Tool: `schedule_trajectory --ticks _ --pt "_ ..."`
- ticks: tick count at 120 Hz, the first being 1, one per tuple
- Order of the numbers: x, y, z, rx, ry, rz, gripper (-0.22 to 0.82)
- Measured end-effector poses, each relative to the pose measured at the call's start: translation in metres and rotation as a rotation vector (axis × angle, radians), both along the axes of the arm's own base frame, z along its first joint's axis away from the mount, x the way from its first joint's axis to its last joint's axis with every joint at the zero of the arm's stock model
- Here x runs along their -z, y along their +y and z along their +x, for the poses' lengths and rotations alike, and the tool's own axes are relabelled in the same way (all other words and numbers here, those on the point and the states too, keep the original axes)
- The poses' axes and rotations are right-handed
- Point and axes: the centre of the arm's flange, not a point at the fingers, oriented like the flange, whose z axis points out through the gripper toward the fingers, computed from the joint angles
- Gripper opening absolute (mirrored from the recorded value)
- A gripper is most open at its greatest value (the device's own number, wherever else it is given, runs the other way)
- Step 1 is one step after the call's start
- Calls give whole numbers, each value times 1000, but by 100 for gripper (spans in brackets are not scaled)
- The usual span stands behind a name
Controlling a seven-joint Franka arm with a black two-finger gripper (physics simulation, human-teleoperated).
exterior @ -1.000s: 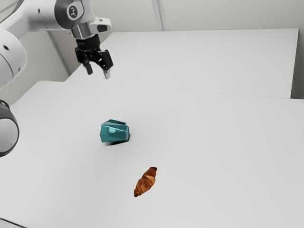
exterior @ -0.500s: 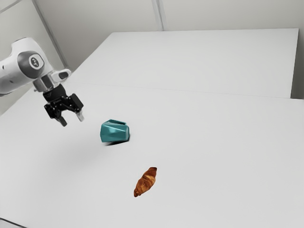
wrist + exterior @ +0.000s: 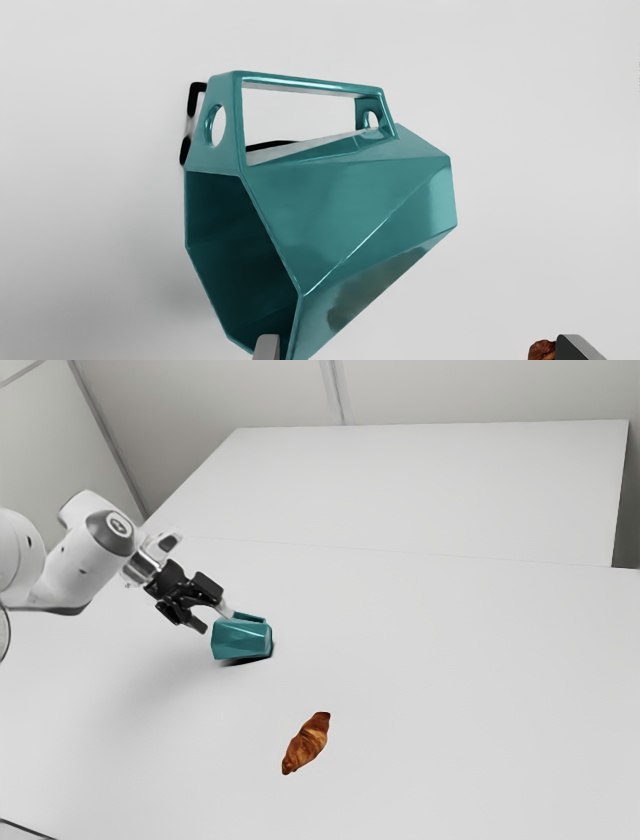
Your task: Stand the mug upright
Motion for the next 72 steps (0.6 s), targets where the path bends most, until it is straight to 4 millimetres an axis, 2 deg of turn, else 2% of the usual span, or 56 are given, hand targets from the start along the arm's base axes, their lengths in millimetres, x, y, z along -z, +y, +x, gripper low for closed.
schedule_trajectory --ticks 40,72 --pt "32 18 1 47 -73 -21 60" --pt "54 23 1 43 -119 -90 60"
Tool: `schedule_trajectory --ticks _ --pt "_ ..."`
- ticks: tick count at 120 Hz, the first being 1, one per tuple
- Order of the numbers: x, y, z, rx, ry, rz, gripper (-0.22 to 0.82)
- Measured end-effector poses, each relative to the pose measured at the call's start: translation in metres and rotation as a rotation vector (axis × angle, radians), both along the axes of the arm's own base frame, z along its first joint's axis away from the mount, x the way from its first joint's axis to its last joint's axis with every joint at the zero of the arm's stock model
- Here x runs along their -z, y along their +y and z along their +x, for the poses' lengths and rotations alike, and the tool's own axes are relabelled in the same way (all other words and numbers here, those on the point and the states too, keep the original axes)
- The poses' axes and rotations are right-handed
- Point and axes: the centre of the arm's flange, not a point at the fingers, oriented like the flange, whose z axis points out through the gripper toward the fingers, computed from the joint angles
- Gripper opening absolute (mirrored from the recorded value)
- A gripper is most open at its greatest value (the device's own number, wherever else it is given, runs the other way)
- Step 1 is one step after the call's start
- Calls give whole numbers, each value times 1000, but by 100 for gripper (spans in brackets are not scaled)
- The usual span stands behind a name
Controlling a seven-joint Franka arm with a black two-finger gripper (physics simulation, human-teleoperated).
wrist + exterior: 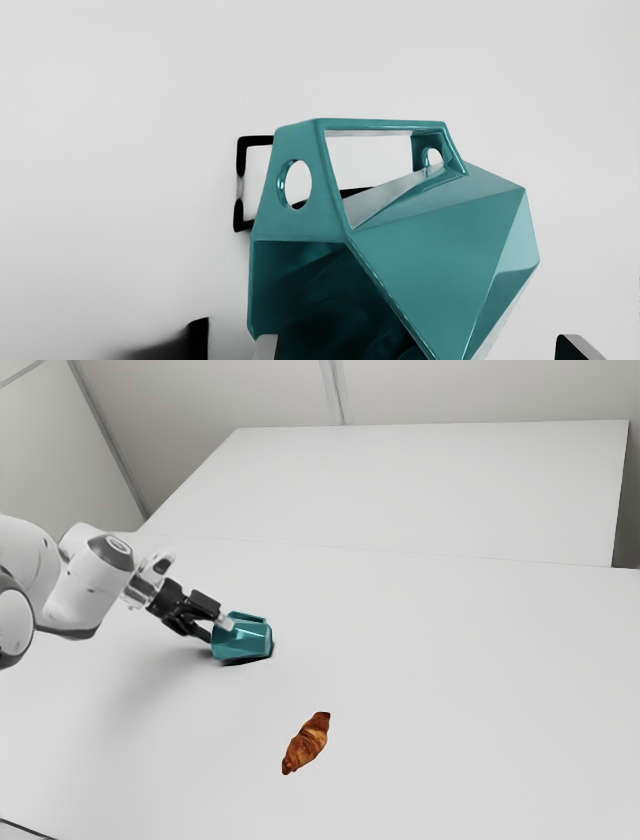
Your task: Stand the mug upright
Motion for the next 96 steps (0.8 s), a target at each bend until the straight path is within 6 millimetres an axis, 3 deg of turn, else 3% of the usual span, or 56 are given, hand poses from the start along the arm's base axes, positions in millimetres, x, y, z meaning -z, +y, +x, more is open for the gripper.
schedule_trajectory --ticks 57,77,96 --pt "14 -2 -2 0 -67 -148 60" --pt "18 -5 -3 10 -79 -174 56" --pt "21 -9 -2 25 -93 -184 47"
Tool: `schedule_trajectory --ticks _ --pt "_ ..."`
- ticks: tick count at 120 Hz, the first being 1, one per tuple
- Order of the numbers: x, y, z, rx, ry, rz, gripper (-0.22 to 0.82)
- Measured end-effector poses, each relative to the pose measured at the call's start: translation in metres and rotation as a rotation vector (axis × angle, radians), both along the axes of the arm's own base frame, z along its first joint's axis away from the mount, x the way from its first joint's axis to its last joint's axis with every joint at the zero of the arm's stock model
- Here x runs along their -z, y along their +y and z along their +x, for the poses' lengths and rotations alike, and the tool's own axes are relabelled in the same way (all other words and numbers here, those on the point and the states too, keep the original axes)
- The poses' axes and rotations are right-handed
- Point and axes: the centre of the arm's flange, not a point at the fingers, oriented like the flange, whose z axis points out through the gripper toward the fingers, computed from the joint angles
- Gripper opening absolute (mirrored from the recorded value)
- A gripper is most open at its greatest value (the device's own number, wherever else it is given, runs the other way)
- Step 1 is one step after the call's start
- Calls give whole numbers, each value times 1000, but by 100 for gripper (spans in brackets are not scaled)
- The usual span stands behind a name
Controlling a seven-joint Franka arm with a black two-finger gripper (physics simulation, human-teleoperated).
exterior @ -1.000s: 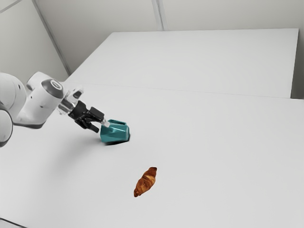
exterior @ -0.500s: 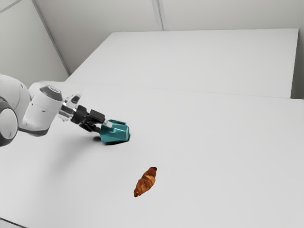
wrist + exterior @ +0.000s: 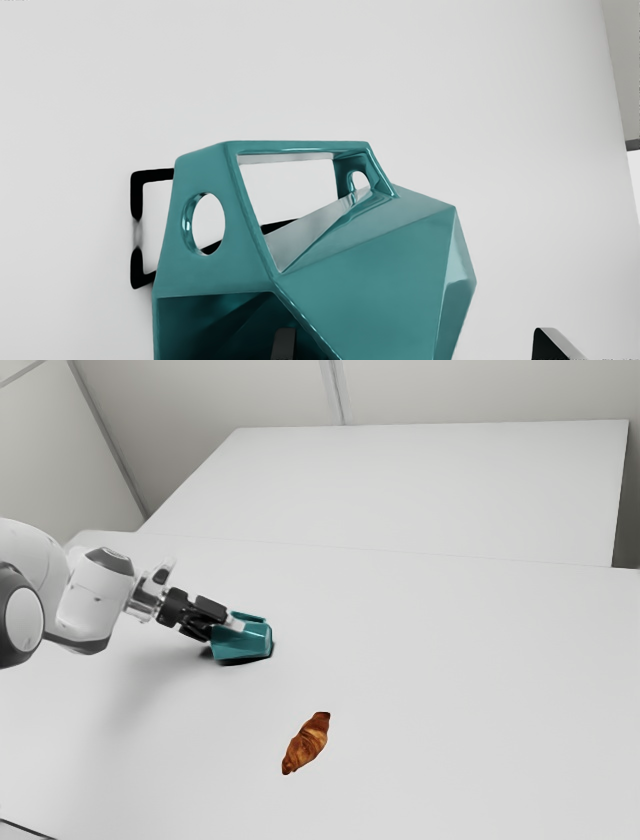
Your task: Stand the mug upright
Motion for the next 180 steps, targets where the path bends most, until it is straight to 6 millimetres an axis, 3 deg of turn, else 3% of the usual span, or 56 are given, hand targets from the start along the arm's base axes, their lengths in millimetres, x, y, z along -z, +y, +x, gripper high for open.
schedule_trajectory --ticks 59,84,100,121,146,163,180 --pt "3 -5 2 18 -35 -16 9" --pt "-5 -9 5 23 -64 -20 -4" --pt "-22 -20 10 44 -106 -23 -13" --pt "-60 -43 18 91 -181 -14 -16" --pt "-115 -96 21 307 -212 203 -17" --pt "-121 -113 21 461 -165 452 -18" --pt "-123 -115 25 545 -125 646 -18"
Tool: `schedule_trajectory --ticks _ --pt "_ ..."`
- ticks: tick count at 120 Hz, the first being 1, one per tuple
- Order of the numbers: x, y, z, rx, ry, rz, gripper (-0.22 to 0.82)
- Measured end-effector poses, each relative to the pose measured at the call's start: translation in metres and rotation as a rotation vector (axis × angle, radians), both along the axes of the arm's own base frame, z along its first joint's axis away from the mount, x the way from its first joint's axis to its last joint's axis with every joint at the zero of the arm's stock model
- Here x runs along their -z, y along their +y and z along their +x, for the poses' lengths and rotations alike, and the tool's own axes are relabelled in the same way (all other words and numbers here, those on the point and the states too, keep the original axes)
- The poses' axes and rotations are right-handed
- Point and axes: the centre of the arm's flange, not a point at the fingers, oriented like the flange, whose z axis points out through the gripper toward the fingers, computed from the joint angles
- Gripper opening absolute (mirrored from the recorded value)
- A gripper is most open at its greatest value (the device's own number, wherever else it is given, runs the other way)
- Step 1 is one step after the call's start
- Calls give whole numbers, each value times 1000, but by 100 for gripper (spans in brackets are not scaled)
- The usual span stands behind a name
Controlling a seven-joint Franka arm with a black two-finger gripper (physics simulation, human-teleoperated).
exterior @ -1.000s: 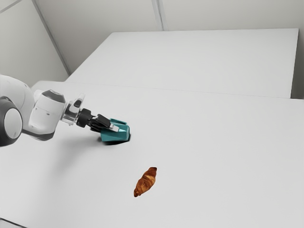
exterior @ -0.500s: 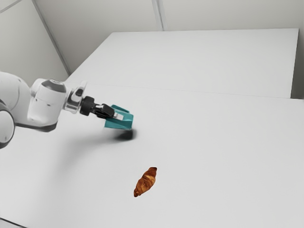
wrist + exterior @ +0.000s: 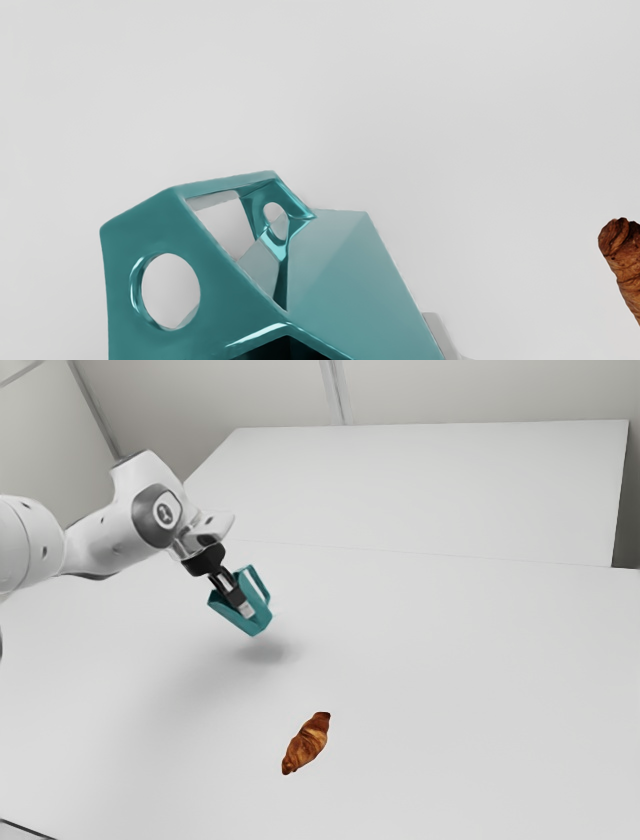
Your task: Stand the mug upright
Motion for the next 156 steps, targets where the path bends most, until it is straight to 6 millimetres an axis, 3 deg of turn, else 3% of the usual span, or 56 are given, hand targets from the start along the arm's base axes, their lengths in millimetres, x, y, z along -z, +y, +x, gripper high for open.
schedule_trajectory --ticks 40,71,112,133,156 --pt "13 -28 12 46 20 196 -18" --pt "43 -38 20 27 36 254 -18" --pt "42 -44 21 11 20 324 -18" --pt "38 -45 10 -10 20 338 -18" --pt "46 -44 1 -37 33 342 -18"
